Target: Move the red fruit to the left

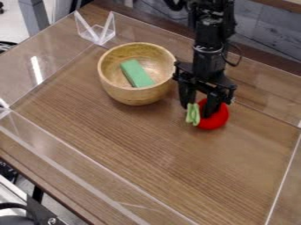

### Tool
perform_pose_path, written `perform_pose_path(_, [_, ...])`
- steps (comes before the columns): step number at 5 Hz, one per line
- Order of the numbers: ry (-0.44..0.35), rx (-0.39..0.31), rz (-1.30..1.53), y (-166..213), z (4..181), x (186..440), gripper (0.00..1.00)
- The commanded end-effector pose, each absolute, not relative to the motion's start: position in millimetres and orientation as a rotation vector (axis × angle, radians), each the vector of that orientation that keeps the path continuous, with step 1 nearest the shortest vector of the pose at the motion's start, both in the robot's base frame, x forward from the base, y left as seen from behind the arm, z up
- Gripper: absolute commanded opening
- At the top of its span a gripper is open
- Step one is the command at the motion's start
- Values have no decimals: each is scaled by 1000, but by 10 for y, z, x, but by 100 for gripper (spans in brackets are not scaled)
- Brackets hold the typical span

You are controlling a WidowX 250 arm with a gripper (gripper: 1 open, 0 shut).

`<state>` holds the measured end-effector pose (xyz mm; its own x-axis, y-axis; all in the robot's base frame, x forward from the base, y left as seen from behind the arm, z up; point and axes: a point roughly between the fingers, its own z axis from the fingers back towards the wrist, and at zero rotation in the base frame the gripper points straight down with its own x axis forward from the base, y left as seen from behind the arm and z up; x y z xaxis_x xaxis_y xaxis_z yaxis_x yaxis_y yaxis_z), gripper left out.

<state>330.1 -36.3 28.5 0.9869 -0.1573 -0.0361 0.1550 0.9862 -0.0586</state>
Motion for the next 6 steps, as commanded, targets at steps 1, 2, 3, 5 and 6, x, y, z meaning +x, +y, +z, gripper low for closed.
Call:
perform_pose_path(1, [14,-61,-144,-431,463,3370,0])
perform_pose_path(2, [-22,-70,-58,-405,714,3367,0])
perform_pose_path(3, [-63,-81,27,-360,1003,3355,0])
perform_pose_path(5, [-129,-126,-63,-160,1553,3402,0])
perform_pose_path(6, [-153,-134,-95,-5,1742,3408,0])
